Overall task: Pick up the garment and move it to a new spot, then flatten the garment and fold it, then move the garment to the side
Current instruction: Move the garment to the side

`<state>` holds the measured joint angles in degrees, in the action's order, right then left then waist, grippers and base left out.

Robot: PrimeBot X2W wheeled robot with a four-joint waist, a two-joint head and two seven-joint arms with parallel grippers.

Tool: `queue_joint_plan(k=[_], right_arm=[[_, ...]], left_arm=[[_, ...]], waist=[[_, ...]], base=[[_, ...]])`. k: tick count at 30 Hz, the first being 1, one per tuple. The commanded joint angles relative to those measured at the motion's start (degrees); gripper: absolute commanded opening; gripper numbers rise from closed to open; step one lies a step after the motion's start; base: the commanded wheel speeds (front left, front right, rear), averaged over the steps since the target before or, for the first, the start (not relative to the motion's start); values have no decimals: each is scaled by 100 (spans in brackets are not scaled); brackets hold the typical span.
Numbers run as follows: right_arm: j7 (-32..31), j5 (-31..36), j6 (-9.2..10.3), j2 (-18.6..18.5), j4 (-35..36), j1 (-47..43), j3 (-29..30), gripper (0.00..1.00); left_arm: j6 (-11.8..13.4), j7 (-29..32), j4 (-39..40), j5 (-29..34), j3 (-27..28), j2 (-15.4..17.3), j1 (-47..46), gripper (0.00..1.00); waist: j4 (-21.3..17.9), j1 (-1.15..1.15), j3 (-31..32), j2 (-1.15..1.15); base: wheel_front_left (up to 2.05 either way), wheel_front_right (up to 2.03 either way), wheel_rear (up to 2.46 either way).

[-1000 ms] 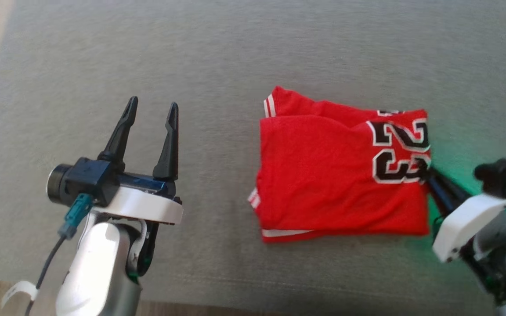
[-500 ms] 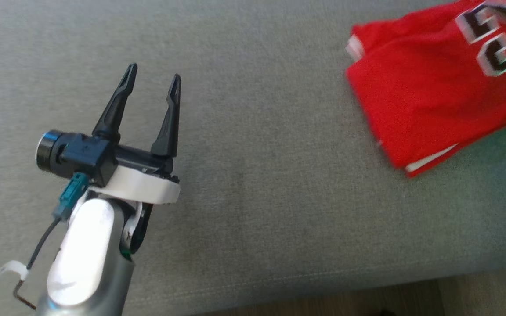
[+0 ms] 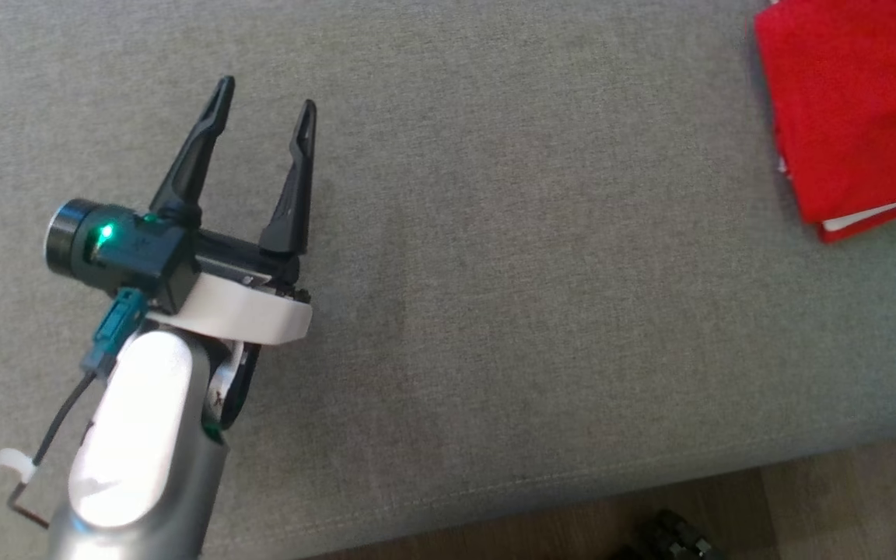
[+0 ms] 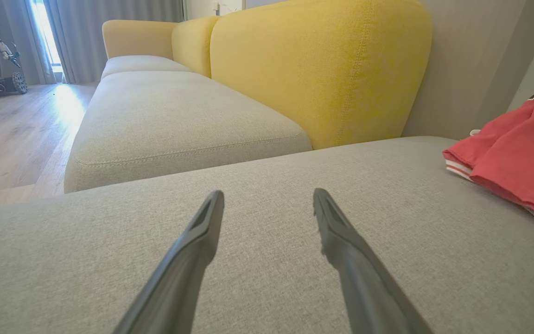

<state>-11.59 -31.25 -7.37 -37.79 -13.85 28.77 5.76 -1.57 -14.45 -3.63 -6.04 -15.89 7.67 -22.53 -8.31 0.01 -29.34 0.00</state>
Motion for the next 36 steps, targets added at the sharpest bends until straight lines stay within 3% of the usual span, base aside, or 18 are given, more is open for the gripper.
queue_joint_plan(k=[1, 5, 6, 7, 8, 18, 26, 36], right_arm=[[38, -50, -12, -289, 127, -25, 65, 0], [40, -182, -12, -345, -10, -28, 89, 0], [38, -211, -12, -333, -42, -26, 106, 13], [13, -242, -12, -316, -73, -27, 116, 49], [-14, -321, -12, -270, -80, -11, 122, 100], [182, -238, -12, 74, 120, -311, 264, 100], [635, 248, -12, 1139, 1145, -1210, 418, 100], [974, 813, -12, 2243, 2020, -1887, -263, 100]], left_arm=[[4, 6, 218, 63, 160, 146, -122, 100], [5, 56, 256, 66, 123, 175, -123, 100], [3, 69, 263, 68, 113, 185, -127, 100], [4, 79, 271, 71, 107, 196, -129, 100], [16, 101, 300, 73, 108, 221, -131, 100], [70, 147, 340, 13, 136, 309, -61, 100], [260, 95, 258, -181, 304, 281, 321, 100], [388, 63, 170, -456, 410, 188, 768, 100]], waist=[[-30, -1, -7, 0], [-96, -1, -33, 0], [-110, -1, -36, 0], [-129, -1, -39, 0], [-168, -1, -52, 0], [-284, -1, 52, 0], [-228, -1, 538, 0], [186, -1, 1112, 0]], base=[[0, 0, 0], [0, 0, 0], [0, 0, 0], [0, 0, 0], [0, 0, 0], [0, 0, 0], [0, 0, 0], [0, 0, 0]])
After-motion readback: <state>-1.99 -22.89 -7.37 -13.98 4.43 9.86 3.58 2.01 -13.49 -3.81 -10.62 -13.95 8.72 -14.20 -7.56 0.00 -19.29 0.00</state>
